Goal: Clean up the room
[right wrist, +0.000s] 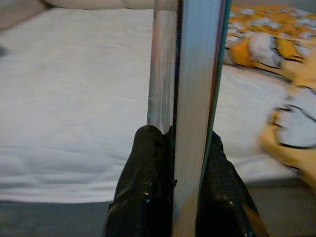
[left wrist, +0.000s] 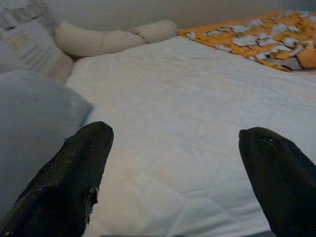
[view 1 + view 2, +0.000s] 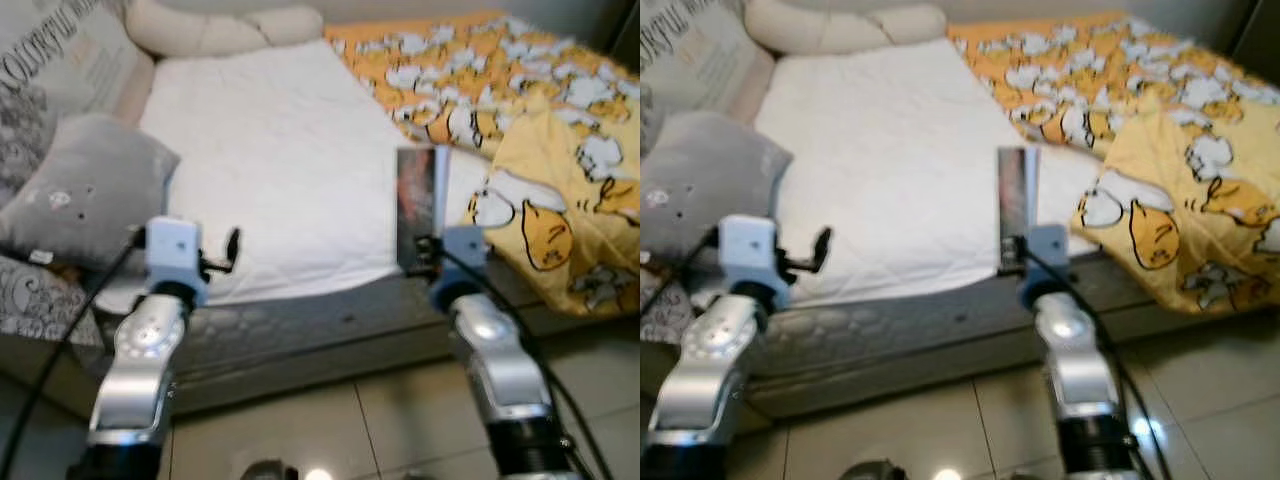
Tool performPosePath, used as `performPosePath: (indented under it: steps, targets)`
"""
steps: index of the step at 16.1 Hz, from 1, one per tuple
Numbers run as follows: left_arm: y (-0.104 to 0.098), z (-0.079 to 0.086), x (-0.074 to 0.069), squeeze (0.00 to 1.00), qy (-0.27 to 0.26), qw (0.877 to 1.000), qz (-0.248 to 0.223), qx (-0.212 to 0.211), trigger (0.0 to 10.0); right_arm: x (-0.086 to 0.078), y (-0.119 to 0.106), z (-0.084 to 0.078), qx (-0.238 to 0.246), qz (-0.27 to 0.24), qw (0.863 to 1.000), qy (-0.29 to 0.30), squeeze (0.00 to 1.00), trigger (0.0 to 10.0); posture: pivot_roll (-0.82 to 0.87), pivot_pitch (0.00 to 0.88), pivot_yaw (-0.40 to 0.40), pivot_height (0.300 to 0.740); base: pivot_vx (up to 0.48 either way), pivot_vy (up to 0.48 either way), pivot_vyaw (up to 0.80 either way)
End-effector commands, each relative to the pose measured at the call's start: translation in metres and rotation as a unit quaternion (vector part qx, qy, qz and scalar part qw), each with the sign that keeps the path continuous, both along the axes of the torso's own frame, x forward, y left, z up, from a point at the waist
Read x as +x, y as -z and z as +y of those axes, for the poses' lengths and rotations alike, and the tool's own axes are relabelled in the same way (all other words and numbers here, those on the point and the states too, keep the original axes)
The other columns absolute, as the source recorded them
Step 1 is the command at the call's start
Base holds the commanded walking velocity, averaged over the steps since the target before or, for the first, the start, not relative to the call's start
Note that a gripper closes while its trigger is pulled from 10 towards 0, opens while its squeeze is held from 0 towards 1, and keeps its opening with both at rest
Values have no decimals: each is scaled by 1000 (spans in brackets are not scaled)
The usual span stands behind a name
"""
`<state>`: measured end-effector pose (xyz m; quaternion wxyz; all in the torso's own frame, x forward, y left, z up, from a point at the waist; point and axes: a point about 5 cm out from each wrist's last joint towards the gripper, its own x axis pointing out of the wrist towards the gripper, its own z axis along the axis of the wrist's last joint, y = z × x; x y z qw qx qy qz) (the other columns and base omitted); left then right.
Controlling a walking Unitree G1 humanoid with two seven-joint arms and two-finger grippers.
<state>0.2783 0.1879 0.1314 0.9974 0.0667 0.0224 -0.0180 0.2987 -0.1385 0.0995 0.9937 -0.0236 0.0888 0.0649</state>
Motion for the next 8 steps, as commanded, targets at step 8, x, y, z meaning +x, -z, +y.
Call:
performPosePath:
  steps: [8]
  targets:
    - [-4,6,2,0,-16,1000,-7,-10,10000,2,-9,0,34,-14,999,-15,0,10000,13,0,65,740,62,0,0]
